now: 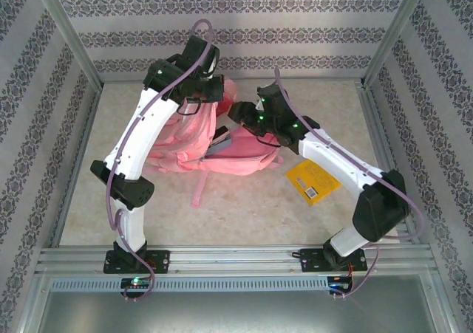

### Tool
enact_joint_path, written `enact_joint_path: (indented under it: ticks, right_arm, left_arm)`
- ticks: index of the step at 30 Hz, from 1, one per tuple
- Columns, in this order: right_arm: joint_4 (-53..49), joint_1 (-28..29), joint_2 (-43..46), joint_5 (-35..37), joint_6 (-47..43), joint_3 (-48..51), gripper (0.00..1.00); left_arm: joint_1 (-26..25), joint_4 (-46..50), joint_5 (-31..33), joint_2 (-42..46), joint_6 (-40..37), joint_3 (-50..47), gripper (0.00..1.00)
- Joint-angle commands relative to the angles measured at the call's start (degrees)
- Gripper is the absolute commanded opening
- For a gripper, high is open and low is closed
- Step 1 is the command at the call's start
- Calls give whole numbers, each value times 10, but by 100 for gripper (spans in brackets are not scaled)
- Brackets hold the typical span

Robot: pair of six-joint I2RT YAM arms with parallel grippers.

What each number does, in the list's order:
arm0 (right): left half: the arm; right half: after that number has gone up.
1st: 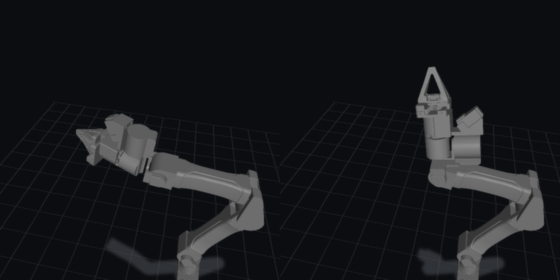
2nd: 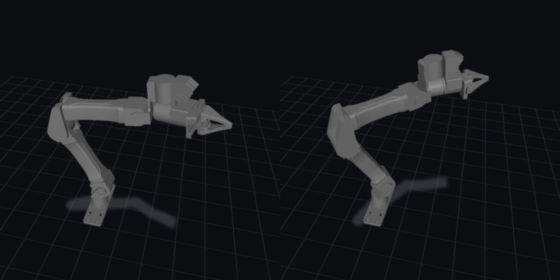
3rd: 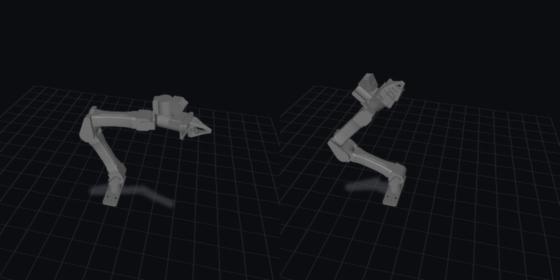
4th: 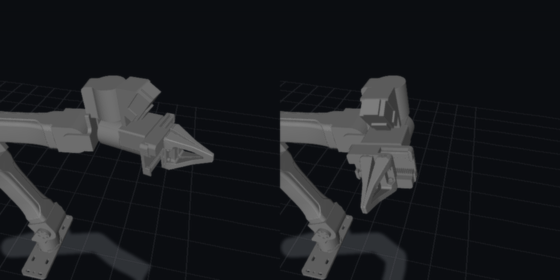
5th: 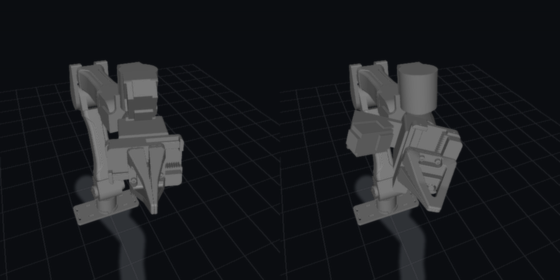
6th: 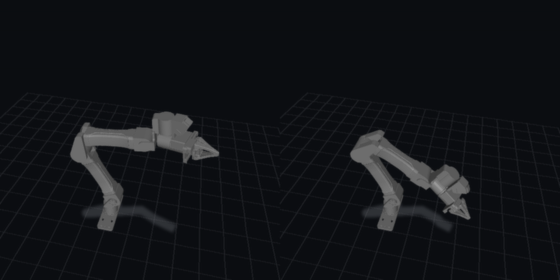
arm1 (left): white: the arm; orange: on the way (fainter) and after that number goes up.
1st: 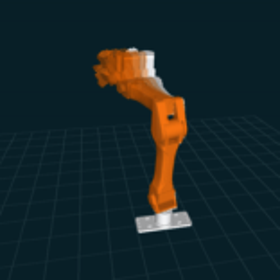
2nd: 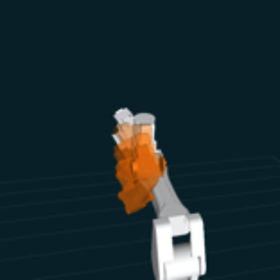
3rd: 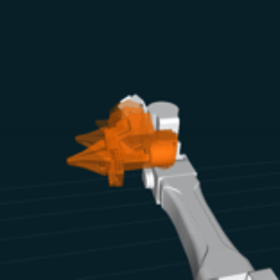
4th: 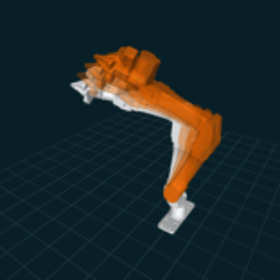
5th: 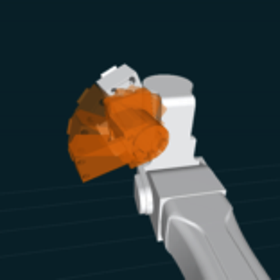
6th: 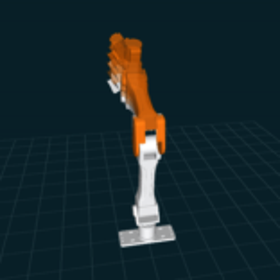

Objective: Pack books, pencil case, and school supplies into a backpack

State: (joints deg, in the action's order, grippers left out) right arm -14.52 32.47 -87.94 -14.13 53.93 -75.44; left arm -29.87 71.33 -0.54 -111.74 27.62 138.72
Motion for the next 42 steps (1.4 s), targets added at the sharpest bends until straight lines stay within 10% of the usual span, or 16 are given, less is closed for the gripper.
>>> enact_joint_path:
  ticks: [1,16,28,42]
  right_arm:
    - [-112,-8,59,24,-119,17,49]
    - [-325,-172,159,136,-172,154,45]
    - [-270,-323,11,107,-162,237,56]
    - [-291,-194,-114,58,-212,177,48]
  left_arm:
    - [32,-101,2,49,36,-100,0]
    - [110,-279,-89,85,30,-439,0]
    - [48,-275,-187,120,8,-461,56]
    - [12,-235,-143,185,-2,-481,59]
